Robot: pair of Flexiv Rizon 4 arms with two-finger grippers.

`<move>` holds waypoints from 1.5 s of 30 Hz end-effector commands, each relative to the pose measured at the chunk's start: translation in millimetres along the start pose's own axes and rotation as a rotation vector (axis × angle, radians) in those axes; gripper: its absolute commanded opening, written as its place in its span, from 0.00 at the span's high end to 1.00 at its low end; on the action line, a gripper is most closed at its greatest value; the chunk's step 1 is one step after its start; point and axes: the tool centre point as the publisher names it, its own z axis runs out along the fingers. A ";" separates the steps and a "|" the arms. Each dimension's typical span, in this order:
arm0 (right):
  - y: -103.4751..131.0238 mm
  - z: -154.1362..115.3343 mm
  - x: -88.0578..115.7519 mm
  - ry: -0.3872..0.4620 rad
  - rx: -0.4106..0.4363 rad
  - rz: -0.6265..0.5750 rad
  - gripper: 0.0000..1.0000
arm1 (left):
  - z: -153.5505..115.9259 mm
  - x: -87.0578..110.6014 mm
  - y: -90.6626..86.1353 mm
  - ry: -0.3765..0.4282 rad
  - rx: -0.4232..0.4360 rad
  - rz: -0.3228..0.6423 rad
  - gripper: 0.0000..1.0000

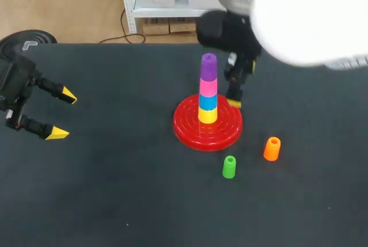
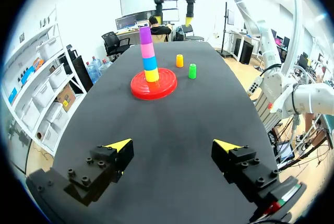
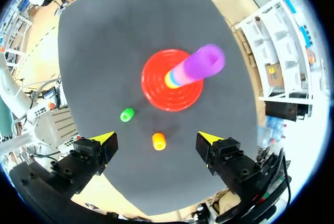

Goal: Pick up and stack the cylinders on the red base in this order: pink,purple,orange,green

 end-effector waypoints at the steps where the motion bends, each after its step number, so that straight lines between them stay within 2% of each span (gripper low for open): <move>1: 15.4 26.2 21.2 -0.065 0.033 0.024 0.00 | 0.3 1.2 -0.5 -0.003 -0.003 0.003 0.00; 4: 23.3 45.6 31.1 -0.060 -0.007 0.053 0.00 | 0.3 1.2 -0.5 -0.003 -0.003 0.003 0.00; 10: 33.9 74.6 47.4 -0.112 -0.065 0.125 0.00 | 0.3 1.2 -0.5 -0.003 -0.003 0.003 0.00; 13: 42.3 87.7 52.7 -0.067 -0.074 0.163 0.00 | 0.3 1.2 -0.5 -0.003 -0.003 0.003 0.00; 20: 54.6 115.0 67.3 -0.101 -0.132 0.232 0.00 | 0.3 1.2 -0.5 -0.003 -0.003 0.003 0.00; 26: 50.8 125.3 75.6 -0.069 -0.120 0.255 0.00 | 0.3 1.2 -0.5 -0.003 -0.003 0.003 0.00; 30: 46.0 129.3 79.7 -0.082 -0.103 0.274 0.00 | 0.3 1.2 -0.5 -0.003 -0.003 0.003 0.00; 45: 20.7 137.0 81.0 -0.043 -0.072 0.275 0.00 | 0.3 1.2 -0.5 -0.003 -0.003 0.003 0.00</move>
